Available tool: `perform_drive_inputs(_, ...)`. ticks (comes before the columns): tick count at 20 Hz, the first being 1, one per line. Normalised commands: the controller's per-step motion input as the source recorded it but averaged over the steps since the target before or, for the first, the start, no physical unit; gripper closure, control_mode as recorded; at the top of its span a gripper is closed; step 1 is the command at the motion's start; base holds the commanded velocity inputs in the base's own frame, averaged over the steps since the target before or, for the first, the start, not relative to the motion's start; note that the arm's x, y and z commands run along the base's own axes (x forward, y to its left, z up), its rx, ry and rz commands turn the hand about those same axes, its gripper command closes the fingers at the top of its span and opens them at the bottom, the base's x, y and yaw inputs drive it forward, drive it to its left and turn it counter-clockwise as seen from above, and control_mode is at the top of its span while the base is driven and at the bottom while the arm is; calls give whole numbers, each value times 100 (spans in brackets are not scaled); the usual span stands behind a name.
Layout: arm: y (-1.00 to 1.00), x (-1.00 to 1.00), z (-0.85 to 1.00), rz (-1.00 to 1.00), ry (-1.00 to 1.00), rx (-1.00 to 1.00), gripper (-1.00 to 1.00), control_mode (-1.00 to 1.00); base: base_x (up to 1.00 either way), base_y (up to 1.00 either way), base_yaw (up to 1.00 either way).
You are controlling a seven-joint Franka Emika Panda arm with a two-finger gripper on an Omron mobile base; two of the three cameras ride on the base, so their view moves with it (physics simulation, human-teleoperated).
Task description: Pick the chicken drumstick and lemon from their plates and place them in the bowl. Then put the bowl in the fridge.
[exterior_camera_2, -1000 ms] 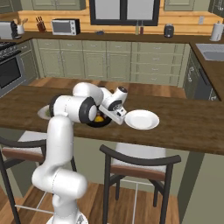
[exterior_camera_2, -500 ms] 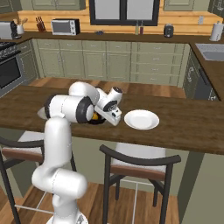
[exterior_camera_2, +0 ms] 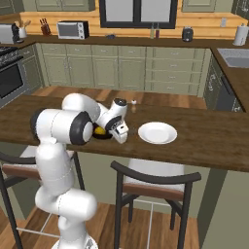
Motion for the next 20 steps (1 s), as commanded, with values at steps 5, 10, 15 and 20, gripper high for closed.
perform_drive_inputs(5,0,-22,74,-53,8,3,100,-100,0,0,0)
perform_drive_inputs(10,0,-61,84,-46,9,7,100,-100,0,0,0)
perform_drive_inputs(15,0,-87,70,-49,-4,13,100,-100,0,0,0)
perform_drive_inputs(20,6,-100,69,-24,-21,10,100,-100,0,0,0)
